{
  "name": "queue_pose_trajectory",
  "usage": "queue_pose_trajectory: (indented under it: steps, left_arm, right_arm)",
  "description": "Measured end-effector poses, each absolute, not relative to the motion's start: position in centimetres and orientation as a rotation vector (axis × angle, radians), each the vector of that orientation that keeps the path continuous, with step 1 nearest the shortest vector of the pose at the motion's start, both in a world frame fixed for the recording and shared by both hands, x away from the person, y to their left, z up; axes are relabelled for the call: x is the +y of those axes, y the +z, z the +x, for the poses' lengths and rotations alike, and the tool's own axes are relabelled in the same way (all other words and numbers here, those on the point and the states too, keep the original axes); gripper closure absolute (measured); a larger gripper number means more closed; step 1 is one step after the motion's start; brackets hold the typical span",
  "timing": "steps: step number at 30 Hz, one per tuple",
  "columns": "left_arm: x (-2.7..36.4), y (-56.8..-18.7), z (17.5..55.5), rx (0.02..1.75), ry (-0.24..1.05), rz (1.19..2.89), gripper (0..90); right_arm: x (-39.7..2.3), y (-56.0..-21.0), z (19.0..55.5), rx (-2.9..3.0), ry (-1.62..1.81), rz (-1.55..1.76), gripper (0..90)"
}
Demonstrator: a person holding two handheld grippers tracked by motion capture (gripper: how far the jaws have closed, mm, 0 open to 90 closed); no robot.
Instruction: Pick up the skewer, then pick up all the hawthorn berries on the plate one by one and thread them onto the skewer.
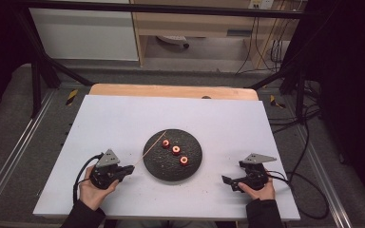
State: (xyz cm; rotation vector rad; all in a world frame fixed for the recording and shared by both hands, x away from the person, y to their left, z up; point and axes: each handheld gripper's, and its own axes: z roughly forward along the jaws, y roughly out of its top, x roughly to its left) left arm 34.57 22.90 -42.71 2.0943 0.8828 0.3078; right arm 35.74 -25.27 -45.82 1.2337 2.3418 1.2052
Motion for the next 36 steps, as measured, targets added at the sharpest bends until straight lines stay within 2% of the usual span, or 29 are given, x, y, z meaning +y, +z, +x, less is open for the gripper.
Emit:
queue_pose_trajectory:
  steps: [26, 36]
  left_arm:
    - [23.9, -43.7, 33.4, 0.831, 0.264, 2.037, 88.2]
    - [24.0, -44.1, 33.4, 0.819, 0.250, 2.042, 88.1]
  right_arm:
    - [-21.6, -45.2, 36.1, 2.394, 1.205, 1.200, 1.2]
    - [-20.0, -43.8, 36.7, 2.389, 1.225, 1.183, 1.0]
